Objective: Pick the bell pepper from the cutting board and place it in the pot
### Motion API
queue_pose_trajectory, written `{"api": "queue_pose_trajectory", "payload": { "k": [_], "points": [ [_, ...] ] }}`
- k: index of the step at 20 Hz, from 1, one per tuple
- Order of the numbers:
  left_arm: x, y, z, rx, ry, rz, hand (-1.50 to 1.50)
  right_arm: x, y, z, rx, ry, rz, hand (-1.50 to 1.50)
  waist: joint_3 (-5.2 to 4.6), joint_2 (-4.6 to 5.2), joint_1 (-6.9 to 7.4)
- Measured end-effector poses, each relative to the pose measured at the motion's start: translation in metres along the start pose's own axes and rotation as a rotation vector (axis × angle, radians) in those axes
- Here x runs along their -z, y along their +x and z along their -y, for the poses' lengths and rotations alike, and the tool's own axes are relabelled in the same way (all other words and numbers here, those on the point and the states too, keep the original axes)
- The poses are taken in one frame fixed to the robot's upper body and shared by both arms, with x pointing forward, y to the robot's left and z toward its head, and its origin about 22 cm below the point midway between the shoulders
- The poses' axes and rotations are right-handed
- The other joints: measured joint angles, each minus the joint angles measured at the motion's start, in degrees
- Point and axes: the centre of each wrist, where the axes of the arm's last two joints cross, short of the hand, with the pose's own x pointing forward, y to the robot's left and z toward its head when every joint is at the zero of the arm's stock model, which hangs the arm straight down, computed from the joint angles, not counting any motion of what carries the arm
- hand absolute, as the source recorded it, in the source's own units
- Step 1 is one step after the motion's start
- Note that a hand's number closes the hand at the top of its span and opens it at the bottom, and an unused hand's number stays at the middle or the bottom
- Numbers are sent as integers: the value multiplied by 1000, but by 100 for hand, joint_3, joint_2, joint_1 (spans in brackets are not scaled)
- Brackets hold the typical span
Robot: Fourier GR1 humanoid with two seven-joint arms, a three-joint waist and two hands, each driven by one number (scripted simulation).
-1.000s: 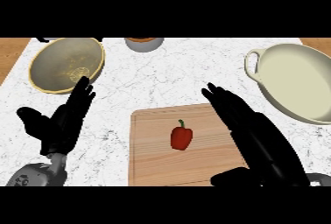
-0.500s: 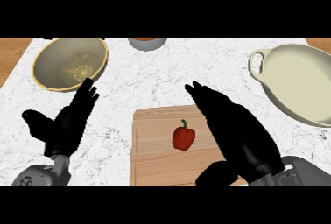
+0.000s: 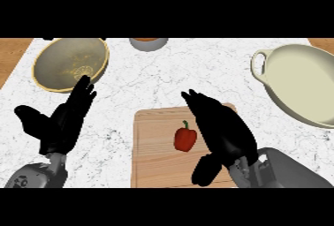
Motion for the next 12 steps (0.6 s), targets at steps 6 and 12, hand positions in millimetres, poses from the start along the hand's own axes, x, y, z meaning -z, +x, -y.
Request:
{"api": "queue_pose_trajectory", "payload": {
  "k": [6,12],
  "points": [
    [-1,4,7,4,3,7,0,12,-1,-19,-26,6,-45,-150,3,5,-10],
    [4,4,2,-2,4,6,0,8,5,-25,4,-24,-34,-150,4,7,-21]
  ]
}}
